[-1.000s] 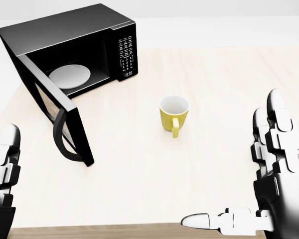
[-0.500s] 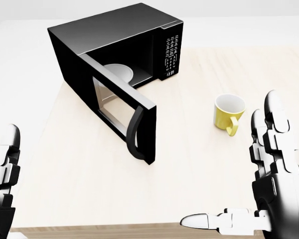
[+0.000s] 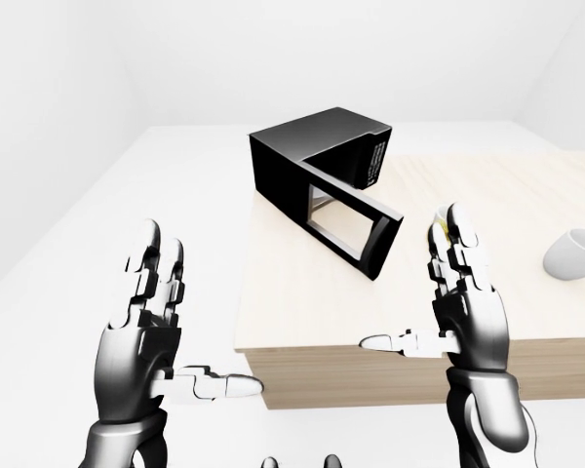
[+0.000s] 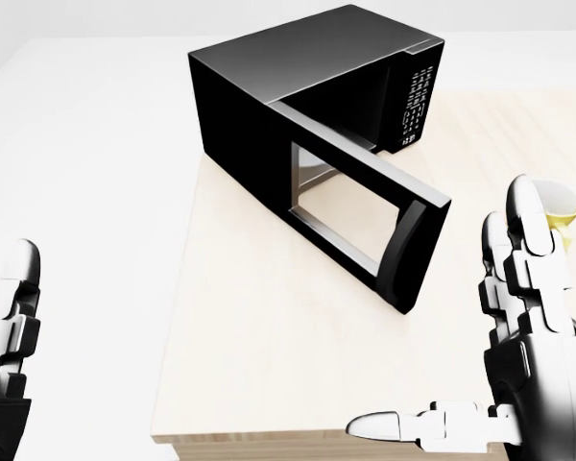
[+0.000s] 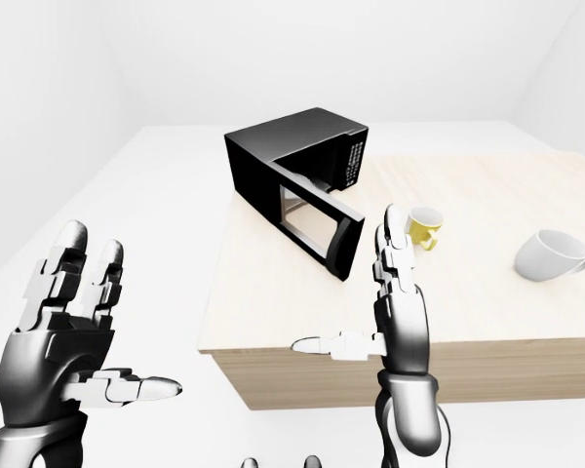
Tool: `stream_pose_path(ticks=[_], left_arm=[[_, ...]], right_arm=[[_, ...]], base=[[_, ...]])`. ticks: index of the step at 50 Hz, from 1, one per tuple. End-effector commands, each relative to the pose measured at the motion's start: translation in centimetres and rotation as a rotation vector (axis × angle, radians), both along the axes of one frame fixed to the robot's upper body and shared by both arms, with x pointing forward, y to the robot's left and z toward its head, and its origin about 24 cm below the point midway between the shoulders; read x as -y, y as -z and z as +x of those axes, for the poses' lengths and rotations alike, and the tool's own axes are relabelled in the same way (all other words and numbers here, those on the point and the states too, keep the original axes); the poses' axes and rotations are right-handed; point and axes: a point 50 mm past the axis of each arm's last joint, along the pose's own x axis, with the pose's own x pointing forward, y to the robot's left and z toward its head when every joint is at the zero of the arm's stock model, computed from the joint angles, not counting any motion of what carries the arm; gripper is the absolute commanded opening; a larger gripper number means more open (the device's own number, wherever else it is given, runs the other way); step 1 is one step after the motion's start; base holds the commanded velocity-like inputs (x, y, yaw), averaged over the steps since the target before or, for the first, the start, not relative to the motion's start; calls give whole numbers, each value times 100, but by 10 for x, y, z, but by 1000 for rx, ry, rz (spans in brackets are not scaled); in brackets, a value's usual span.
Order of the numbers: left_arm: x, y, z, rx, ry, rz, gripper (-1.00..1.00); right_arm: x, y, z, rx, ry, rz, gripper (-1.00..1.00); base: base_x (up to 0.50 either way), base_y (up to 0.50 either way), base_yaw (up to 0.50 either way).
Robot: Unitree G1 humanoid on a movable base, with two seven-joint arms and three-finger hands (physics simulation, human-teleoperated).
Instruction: Close the microwave.
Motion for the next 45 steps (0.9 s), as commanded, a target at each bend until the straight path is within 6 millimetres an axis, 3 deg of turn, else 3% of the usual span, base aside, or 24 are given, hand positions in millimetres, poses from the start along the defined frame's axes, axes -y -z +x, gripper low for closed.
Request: stream_pose_path(ticks=[1, 14, 45], left_arm=[[0, 1, 0, -4, -2, 1, 100], [0, 2, 0, -10, -13, 0, 100], [4, -6, 0, 26, -11, 31, 100]], right_arm=[[0, 1, 1, -4, 1, -2, 100], [0, 1, 2, -4, 4, 9, 100], [-3, -3, 3, 20, 4, 1, 100]], base=[[0, 50, 0], [0, 48, 0], [3, 0, 0]])
